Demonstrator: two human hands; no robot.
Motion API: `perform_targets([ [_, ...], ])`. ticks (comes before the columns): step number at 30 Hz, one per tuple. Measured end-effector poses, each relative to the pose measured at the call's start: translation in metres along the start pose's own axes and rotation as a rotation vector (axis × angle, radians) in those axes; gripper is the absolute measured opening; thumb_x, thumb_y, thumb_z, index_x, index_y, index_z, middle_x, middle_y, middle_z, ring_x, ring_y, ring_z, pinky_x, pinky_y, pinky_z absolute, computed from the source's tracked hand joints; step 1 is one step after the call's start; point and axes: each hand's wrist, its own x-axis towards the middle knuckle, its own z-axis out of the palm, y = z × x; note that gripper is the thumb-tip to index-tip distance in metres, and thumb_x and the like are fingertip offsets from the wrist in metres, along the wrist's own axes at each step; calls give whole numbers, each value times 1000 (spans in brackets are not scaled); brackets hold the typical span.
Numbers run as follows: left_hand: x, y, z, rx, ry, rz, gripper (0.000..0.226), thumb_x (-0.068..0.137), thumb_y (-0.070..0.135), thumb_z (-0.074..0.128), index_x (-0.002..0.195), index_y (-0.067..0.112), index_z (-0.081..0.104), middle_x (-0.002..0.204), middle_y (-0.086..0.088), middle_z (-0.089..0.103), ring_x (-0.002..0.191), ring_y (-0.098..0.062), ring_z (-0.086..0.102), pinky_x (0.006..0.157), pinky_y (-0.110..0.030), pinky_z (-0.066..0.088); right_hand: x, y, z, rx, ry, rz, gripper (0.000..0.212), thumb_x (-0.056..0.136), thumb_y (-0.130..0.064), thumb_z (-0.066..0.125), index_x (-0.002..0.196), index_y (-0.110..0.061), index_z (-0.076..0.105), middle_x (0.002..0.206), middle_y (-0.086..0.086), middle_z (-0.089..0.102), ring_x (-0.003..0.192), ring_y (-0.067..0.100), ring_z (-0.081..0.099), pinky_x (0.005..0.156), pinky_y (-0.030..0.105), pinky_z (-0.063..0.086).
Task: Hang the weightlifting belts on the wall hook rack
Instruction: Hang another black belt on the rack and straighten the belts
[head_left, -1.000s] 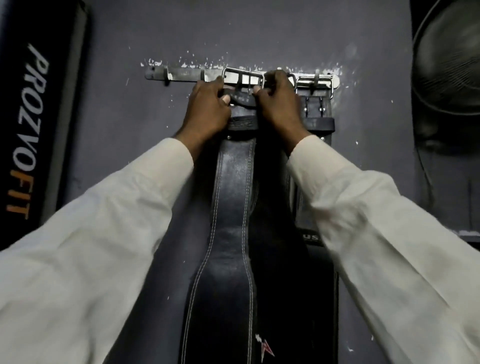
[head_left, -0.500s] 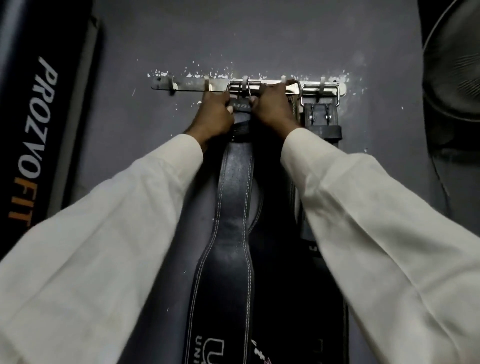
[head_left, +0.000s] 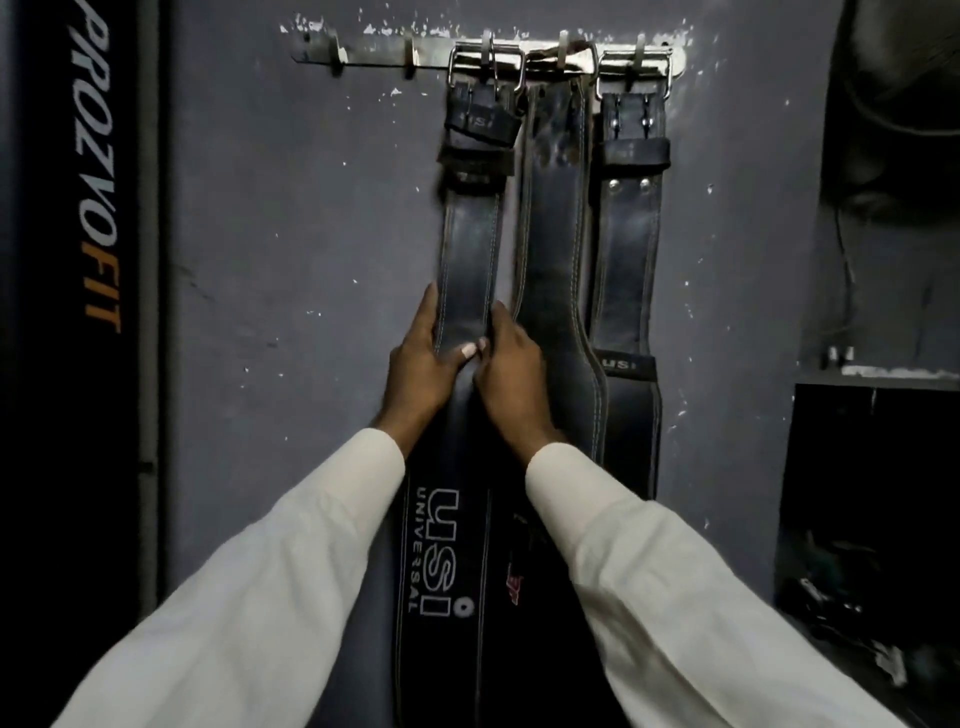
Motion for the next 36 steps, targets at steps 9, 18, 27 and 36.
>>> perform_targets([
  [9,-72,-31,-16,323,-71,-181,87,91,27,65,156,43,9,135,-15,45,123,-33,51,108,-32,39,-81,21,-6,-192,-189,-51,65,89,1,53,151,-13,39,157,6,38,143,21,41,119,39,35],
  [18,-119,-13,7,720,-36,79,85,90,20,65,157,33,14,162,-17,11,148,-43,15,118,-56,30,-117,38,-70,-266,560,146,28,89,-3,54,114,-13,64,118,12,58,112,30,53,96,34,36],
  [27,-144,-9,65,939,-205,97,97,84,73,49,158,30,4,165,-21,-14,147,-56,-14,114,-76,1,-130,89,-104,-15,226,648,41,85,-39,69,117,-36,44,127,6,59,115,30,59,106,56,43],
  [36,-150,-23,65,976,-194,4,105,81,65,62,158,27,2,163,-24,-15,146,-59,-7,113,-76,13,-136,107,-140,-26,357,594,42,92,-29,63,131,-27,49,131,5,59,121,29,58,107,52,44],
])
